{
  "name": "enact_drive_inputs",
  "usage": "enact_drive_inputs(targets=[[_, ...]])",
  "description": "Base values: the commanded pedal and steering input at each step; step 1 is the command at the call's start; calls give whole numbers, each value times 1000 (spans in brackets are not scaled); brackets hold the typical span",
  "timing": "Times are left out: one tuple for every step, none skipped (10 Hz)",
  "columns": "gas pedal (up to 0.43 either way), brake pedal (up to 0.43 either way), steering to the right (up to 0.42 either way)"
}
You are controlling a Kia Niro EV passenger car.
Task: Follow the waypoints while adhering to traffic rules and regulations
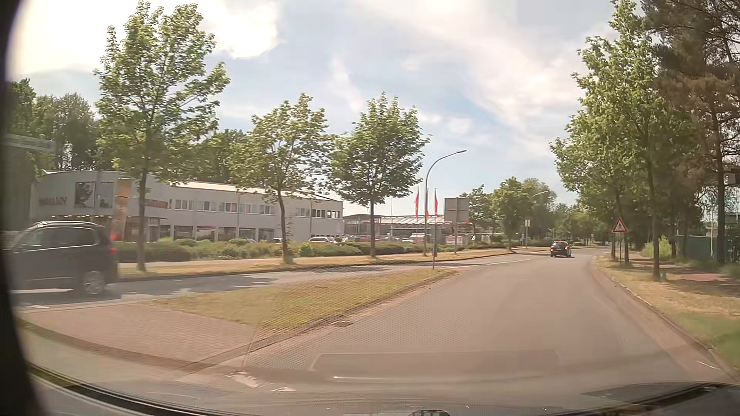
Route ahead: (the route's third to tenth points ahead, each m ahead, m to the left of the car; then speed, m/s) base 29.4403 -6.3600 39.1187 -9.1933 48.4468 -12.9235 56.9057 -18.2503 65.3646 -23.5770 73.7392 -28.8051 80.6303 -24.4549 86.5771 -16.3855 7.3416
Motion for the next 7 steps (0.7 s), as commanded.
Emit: enact_drive_inputs(targets=[[260,0,212],[260,0,204],[260,0,191],[260,0,175],[260,0,159],[260,0,145],[268,0,127]])
